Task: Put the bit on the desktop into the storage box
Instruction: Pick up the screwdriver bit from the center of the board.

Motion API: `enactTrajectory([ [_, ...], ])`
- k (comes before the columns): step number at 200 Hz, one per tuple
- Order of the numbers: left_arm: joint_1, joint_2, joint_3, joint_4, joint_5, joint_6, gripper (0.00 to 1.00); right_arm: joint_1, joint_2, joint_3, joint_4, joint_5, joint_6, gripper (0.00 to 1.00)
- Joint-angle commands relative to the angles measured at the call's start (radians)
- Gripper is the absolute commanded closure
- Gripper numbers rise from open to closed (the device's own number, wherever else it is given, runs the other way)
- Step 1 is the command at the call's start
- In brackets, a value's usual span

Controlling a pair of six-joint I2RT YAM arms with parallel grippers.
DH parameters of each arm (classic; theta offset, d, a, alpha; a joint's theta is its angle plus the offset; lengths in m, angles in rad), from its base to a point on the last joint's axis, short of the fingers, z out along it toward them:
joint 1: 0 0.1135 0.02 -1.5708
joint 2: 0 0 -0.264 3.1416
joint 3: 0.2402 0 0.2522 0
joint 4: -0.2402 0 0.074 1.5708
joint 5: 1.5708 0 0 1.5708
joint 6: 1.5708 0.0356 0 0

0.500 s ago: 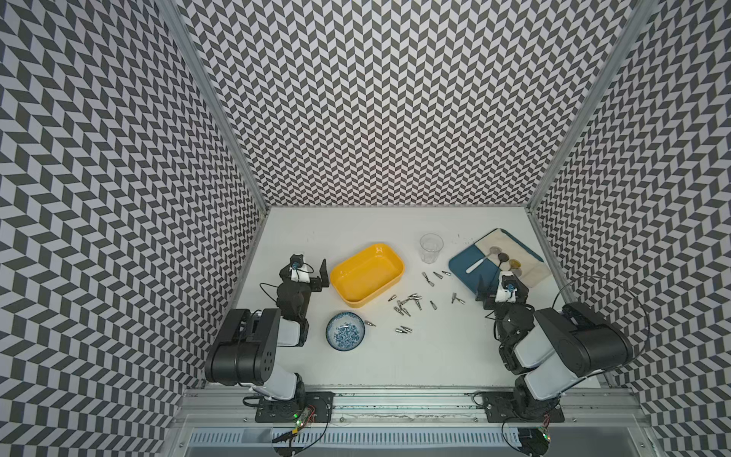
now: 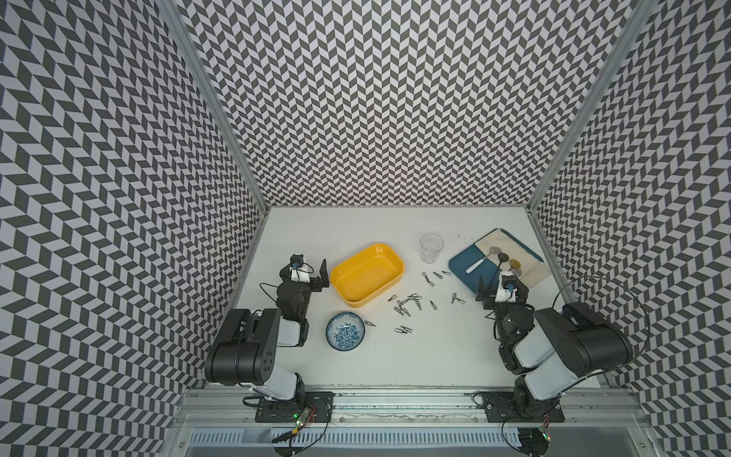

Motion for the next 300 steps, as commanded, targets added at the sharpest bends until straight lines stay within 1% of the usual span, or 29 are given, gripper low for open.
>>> enactTrajectory([
  [1, 0.006, 0.008, 0.014, 0.0, 0.011, 0.005, 0.0, -0.006, 0.008, 0.009, 0.223, -0.008, 0.012, 0.01],
  [17, 0.006, 0.008, 0.014, 0.0, 0.012, 0.005, 0.0, -0.006, 0.008, 0.014, 0.214, -0.007, 0.014, 0.01],
  [37, 0.006, 0.01, 0.017, -0.005, 0.011, 0.005, 0.0, -0.016, -0.006, 0.036, 0.155, -0.001, 0.03, 0.01],
  [52, 0.006, 0.008, 0.016, -0.005, 0.009, 0.004, 0.0, -0.029, -0.023, 0.082, 0.052, 0.021, 0.058, 0.01],
  [60, 0.005, 0.008, 0.016, -0.002, 0.009, 0.005, 0.0, -0.045, -0.032, 0.116, -0.034, -0.002, 0.073, 0.01],
  [73, 0.005, 0.008, 0.016, -0.003, 0.008, 0.004, 0.0, -0.07, -0.043, 0.148, -0.108, -0.038, 0.094, 0.01],
  [97, 0.002, 0.008, 0.016, -0.002, 0.004, 0.006, 0.0, -0.085, -0.046, 0.16, -0.139, -0.088, 0.097, 0.01],
  [109, 0.0, 0.006, 0.014, -0.002, 0.0, 0.006, 0.02, -0.087, -0.045, 0.161, -0.138, -0.091, 0.098, 0.01],
  [114, -0.005, 0.005, 0.016, 0.0, -0.029, 0.005, 0.02, -0.087, -0.046, 0.161, -0.141, -0.091, 0.098, 0.01],
  [125, -0.014, -0.022, 0.05, -0.07, -0.075, -0.005, 0.02, -0.085, -0.056, 0.151, -0.116, -0.077, 0.092, 0.01],
  [132, -0.017, -0.065, 0.113, -0.225, -0.105, -0.01, 0.01, -0.086, -0.082, 0.154, -0.143, -0.077, 0.093, 0.0],
  [143, -0.018, -0.102, 0.248, -0.476, -0.185, -0.043, 0.0, -0.076, -0.152, 0.192, -0.291, -0.076, 0.085, 0.01],
  [147, -0.018, -0.109, 0.295, -0.553, -0.208, -0.051, 0.0, -0.07, -0.192, 0.249, -0.377, -0.076, 0.085, 0.01],
  [155, -0.018, -0.117, 0.382, -0.687, -0.234, -0.052, 0.0, -0.06, -0.254, 0.29, -0.502, -0.085, 0.057, 0.01],
  [161, -0.019, -0.126, 0.436, -0.771, -0.24, -0.047, 0.0, -0.047, -0.304, 0.334, -0.605, -0.08, 0.072, 0.0],
  [173, -0.025, -0.157, 0.504, -0.885, -0.237, -0.06, 0.0, -0.021, -0.378, 0.433, -0.822, -0.113, 0.1, 0.01],
  [185, -0.042, -0.206, 0.547, -0.983, -0.233, -0.102, 0.0, 0.039, -0.413, 0.555, -1.056, -0.046, 0.133, 0.01],
  [195, -0.066, -0.248, 0.572, -1.05, -0.216, -0.127, 0.0, 0.088, -0.421, 0.64, -1.218, -0.035, 0.153, 0.01],
  [207, -0.1, -0.29, 0.596, -1.138, -0.225, -0.161, 0.0, 0.142, -0.41, 0.724, -1.376, -0.01, 0.201, 0.01],
  [221, -0.142, -0.324, 0.622, -1.232, -0.215, -0.223, 0.0, 0.188, -0.381, 0.818, -1.55, -0.02, 0.262, 0.01],
  [230, -0.188, -0.34, 0.632, -1.282, -0.233, -0.232, 0.0, 0.201, -0.363, 0.868, -1.635, -0.051, 0.306, 0.02],
  [242, -0.258, -0.351, 0.652, -1.352, -0.273, -0.223, 0.0, 0.205, -0.327, 0.95, -1.794, -0.089, 0.373, 0.03],
  [252, -0.312, -0.359, 0.671, -1.411, -0.307, -0.208, 0.0, 0.205, -0.288, 1.013, -1.909, -0.131, 0.391, 0.04],
  [260, -0.341, -0.363, 0.695, -1.464, -0.313, -0.204, 0.0, 0.206, -0.257, 1.066, -2.001, -0.14, 0.412, 0.05],
  [269, -0.362, -0.373, 0.719, -1.512, -0.308, -0.214, 0.0, 0.206, -0.22, 1.114, -2.088, -0.153, 0.435, 0.07],
  [281, -0.378, -0.392, 0.741, -1.552, -0.281, -0.239, 0.0, 0.205, -0.168, 1.175, -2.185, -0.184, 0.45, 0.11],
  [300, -0.401, -0.425, 0.753, -1.582, -0.222, -0.283, 0.0, 0.206, -0.087, 1.229, -2.315, -0.24, 0.469, 0.12],
])
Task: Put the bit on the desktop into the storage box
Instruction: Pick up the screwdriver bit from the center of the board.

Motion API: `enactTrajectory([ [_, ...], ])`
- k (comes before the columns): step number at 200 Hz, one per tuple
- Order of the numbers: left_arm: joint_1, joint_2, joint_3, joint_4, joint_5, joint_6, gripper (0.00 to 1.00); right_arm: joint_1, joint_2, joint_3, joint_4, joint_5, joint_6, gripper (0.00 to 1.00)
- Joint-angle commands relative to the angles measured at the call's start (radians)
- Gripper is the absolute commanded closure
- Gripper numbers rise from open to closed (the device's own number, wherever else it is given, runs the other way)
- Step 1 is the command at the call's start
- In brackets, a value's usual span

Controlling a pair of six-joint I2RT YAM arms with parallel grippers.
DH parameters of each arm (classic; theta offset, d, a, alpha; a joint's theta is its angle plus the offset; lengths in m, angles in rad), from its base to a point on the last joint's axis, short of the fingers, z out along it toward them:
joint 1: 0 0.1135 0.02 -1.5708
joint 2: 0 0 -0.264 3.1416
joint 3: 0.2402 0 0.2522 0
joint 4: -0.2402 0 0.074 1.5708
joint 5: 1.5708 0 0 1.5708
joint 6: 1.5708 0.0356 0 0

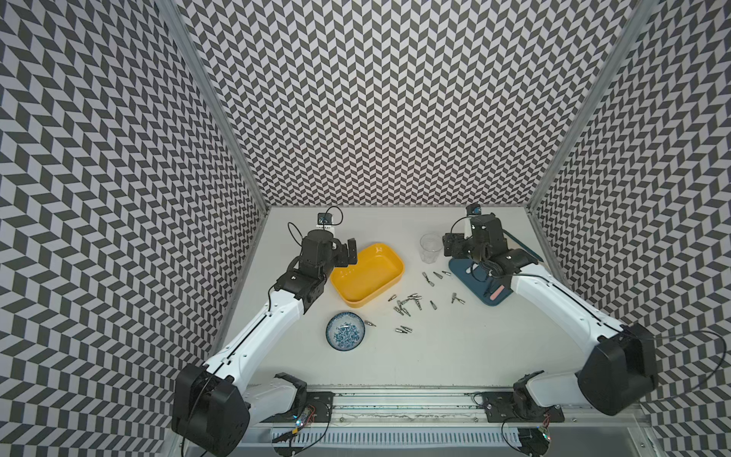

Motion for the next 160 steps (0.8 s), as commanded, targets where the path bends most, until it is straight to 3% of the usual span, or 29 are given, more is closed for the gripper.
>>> enactTrajectory([
  [1, -0.019, -0.065, 0.049, -0.132, 0.043, -0.068, 0.0, 0.001, 0.081, 0.063, -0.301, -0.086, 0.068, 0.12],
  [35, -0.055, -0.078, 0.079, -0.232, 0.176, -0.144, 0.01, 0.002, 0.125, 0.004, -0.352, -0.148, 0.092, 0.15],
  [160, -0.171, -0.076, 0.06, -0.338, 0.161, -0.208, 0.01, -0.025, 0.177, -0.115, -0.257, -0.204, 0.084, 0.36],
])
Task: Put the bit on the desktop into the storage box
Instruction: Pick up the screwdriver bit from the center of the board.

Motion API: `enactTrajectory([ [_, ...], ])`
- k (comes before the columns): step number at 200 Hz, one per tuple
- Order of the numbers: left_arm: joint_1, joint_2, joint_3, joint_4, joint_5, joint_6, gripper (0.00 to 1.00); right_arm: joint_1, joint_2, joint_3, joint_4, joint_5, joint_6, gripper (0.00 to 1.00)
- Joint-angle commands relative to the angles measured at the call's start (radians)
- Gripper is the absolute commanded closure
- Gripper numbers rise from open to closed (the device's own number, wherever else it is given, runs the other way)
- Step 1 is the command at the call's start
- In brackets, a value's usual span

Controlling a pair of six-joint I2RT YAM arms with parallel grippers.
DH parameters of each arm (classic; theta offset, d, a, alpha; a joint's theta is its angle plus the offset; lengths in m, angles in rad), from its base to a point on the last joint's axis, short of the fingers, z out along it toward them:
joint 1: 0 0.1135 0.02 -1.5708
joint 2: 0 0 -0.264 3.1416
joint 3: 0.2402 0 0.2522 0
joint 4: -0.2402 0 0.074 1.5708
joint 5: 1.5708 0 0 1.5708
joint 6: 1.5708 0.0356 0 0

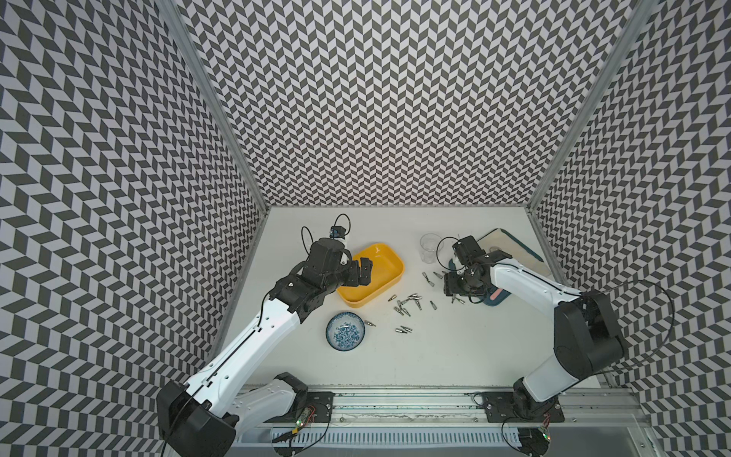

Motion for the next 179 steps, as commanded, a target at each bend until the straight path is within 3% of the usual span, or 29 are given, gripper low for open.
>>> enactTrajectory([
  [1, -0.02, -0.002, -0.005, -0.025, 0.002, -0.029, 0.01, -0.008, 0.012, -0.018, 0.056, -0.02, -0.007, 0.36],
  [104, -0.088, 0.043, -0.021, -0.02, -0.018, -0.049, 0.02, -0.011, 0.087, -0.017, 0.1, 0.004, -0.005, 0.49],
  [179, -0.114, 0.055, -0.018, -0.025, -0.025, -0.057, 0.02, -0.018, 0.114, -0.033, 0.128, 0.01, -0.014, 0.52],
])
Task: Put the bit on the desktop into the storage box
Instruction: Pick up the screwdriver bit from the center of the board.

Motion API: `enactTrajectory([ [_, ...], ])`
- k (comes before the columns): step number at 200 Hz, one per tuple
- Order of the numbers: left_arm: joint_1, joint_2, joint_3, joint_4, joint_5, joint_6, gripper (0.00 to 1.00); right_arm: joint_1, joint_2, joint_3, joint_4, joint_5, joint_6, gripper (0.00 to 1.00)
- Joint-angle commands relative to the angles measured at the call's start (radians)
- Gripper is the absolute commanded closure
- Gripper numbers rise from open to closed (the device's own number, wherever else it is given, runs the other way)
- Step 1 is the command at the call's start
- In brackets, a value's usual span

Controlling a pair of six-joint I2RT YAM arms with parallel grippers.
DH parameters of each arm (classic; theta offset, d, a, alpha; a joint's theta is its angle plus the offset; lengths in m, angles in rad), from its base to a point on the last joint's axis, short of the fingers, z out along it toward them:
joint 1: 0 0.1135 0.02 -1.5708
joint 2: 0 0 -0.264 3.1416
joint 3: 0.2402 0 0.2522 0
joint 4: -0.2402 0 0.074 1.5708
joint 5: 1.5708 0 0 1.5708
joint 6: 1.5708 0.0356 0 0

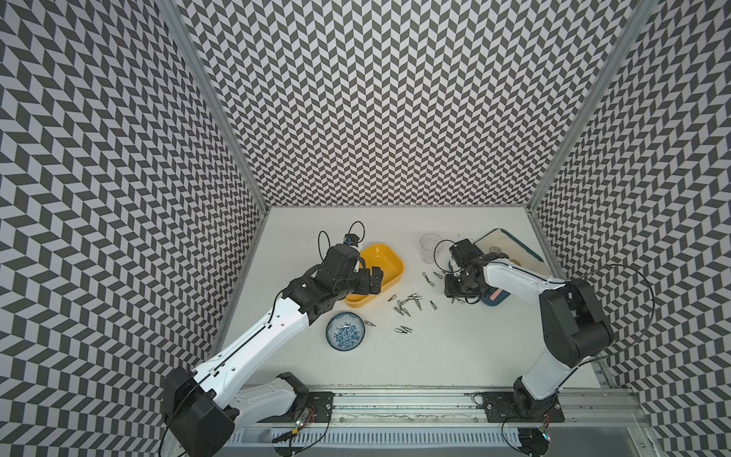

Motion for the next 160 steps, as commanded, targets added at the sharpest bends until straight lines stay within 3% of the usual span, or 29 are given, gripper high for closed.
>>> enactTrajectory([
  [1, -0.014, 0.01, -0.003, -0.014, -0.01, -0.005, 0.02, -0.008, 0.023, -0.015, 0.033, 0.013, -0.006, 0.52],
  [88, -0.056, 0.033, -0.006, -0.029, -0.005, 0.012, 0.02, -0.011, 0.052, -0.023, 0.045, 0.019, -0.008, 0.57],
  [160, -0.168, 0.103, 0.032, -0.099, -0.032, 0.034, 0.03, -0.011, 0.071, -0.026, 0.046, 0.026, -0.015, 0.65],
])
